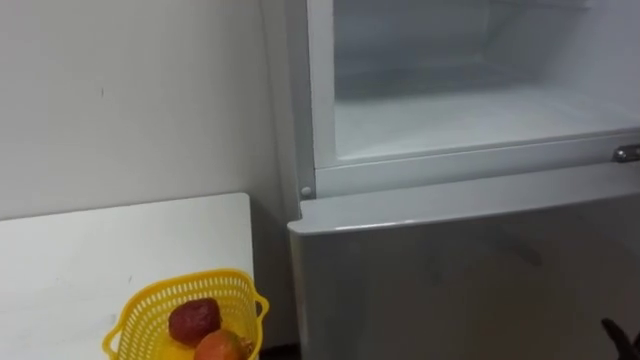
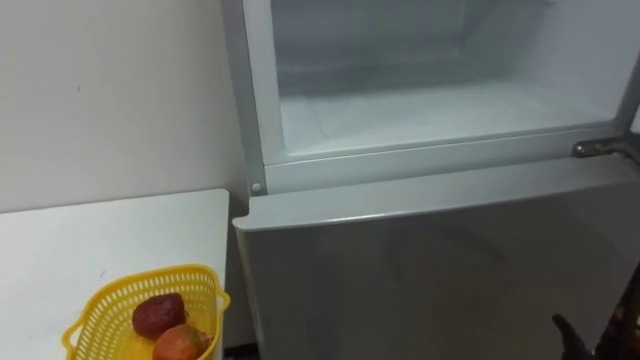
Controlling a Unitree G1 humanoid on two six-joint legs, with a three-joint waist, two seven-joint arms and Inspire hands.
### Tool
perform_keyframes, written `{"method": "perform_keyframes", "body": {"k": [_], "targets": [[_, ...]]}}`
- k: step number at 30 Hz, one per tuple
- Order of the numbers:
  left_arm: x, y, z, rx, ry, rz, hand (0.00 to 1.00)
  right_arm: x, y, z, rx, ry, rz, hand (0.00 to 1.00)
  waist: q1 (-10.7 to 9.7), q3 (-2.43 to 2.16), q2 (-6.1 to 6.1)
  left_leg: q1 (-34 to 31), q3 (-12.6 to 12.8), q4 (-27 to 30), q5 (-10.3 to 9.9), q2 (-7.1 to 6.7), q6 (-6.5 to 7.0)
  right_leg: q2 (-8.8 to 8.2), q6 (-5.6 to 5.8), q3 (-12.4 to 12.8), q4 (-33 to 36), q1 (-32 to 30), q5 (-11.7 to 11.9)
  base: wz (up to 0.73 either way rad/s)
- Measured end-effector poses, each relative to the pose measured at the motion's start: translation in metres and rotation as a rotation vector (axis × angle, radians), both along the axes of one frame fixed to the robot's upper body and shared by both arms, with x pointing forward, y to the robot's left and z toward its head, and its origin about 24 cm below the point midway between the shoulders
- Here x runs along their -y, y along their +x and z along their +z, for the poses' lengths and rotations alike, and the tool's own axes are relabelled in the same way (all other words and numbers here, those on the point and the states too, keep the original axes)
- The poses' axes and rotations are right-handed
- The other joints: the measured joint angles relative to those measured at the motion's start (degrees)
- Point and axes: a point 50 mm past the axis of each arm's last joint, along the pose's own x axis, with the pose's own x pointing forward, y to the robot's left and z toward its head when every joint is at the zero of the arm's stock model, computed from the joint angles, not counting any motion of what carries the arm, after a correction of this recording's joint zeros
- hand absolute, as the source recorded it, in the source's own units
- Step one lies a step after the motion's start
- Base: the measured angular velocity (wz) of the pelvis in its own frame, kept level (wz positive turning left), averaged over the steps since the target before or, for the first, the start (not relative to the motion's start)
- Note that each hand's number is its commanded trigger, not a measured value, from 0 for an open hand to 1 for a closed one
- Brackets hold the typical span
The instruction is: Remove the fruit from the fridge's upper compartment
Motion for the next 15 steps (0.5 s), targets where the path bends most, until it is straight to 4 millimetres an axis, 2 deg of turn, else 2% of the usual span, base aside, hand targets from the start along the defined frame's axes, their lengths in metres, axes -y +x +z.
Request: {"method": "perform_keyframes", "body": {"k": [11,15], "targets": [[0.002,-0.001,0.000,-0.004,-0.010,0.004,0.00,-0.004,-0.028,-0.063,-0.346,0.064,0.015,0.00,0.4,0.15,-0.26,0.3,-0.2,0.2,-0.2,0.05,0.03,-0.27,0.05,0.1,-0.8,1.0,0.0,0.00],[0.004,0.004,0.000,-0.003,-0.035,-0.002,0.00,0.002,-0.058,-0.100,-0.563,0.088,-0.020,0.00,1.4,0.23,-0.23,0.2,-1.4,0.3,-0.4,-0.02,0.02,-0.41,0.15,-1.1,-1.0,2.1,0.0,0.12]]}}
